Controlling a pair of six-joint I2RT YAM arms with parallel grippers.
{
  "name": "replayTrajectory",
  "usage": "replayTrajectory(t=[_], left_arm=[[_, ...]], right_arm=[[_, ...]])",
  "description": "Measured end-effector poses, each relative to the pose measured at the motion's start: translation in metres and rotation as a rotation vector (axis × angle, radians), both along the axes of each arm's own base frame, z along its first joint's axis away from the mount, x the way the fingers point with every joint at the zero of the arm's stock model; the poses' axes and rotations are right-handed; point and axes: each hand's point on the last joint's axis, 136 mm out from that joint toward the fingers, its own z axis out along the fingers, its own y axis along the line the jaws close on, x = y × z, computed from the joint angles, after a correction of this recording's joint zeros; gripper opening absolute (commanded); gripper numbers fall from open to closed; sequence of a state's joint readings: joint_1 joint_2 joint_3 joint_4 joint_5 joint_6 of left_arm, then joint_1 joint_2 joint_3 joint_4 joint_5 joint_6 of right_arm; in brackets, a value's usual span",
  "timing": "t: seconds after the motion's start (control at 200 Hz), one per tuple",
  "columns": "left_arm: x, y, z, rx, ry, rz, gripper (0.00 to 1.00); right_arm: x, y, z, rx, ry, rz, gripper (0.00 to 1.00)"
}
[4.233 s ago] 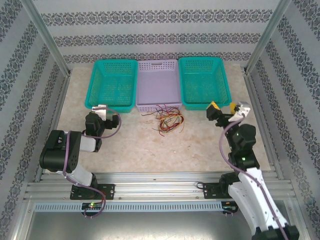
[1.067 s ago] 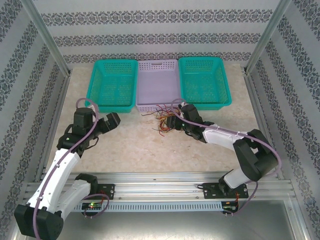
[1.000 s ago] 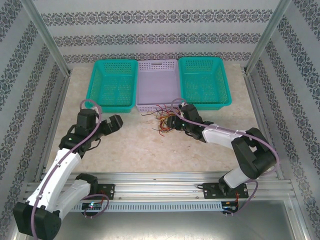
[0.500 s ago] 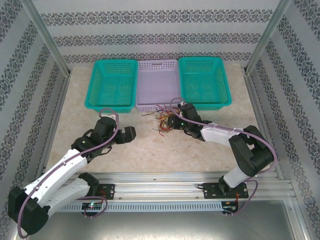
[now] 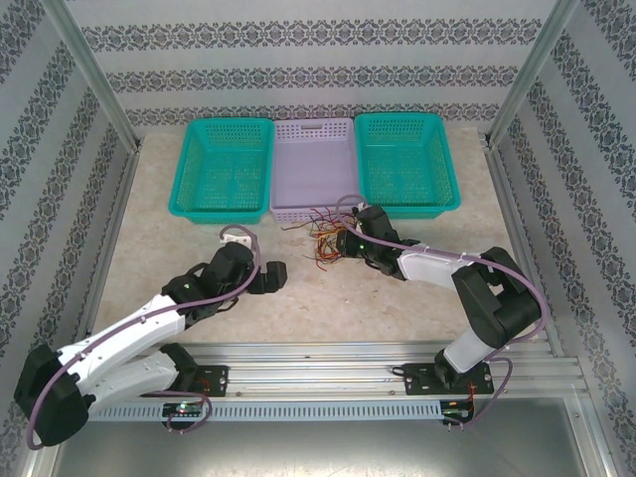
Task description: Untangle the cables
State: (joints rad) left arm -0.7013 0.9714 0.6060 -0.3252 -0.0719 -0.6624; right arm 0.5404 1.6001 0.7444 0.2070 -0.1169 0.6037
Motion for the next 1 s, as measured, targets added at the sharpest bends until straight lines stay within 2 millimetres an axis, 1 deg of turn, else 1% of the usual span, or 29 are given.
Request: replayTrajectory(t=[0.315, 0.445, 0.52, 0.62, 0.814, 0.904, 0.999], left_arm=[[-0.002, -0.02, -0.006, -0.006, -0.008, -0.042, 1.0], [-0.003, -0.028, -0.014, 0.001, 0.006, -0.059, 1.0], [-0.003, -0.032, -0.019, 0.011, 0.017, -0.068, 1.0], [-0.004, -0.035, -0.025, 0.022, 0.027, -0.077, 1.0], [0.0, -0.041, -0.025, 0.01, 0.016, -0.08, 1.0], [0.004, -0.046, -0.024, -0.005, 0.003, -0.083, 1.0], [0.008, -0.053, -0.02, -0.03, -0.019, -0.091, 1.0]], right_arm=[[-0.002, 0.005, 0.002, 0.007, -0.006, 0.014, 0.09], [-0.004, 0.008, 0.005, 0.011, -0.011, 0.025, 0.05], [-0.006, 0.011, 0.014, 0.021, -0.029, 0.033, 0.02], [-0.01, 0.016, 0.032, 0.042, -0.064, 0.052, 0.0], [-0.025, 0.03, 0.066, 0.099, -0.116, 0.111, 0.0], [-0.033, 0.035, 0.074, 0.116, -0.122, 0.138, 0.0], [-0.04, 0.039, 0.077, 0.126, -0.114, 0.164, 0.0]])
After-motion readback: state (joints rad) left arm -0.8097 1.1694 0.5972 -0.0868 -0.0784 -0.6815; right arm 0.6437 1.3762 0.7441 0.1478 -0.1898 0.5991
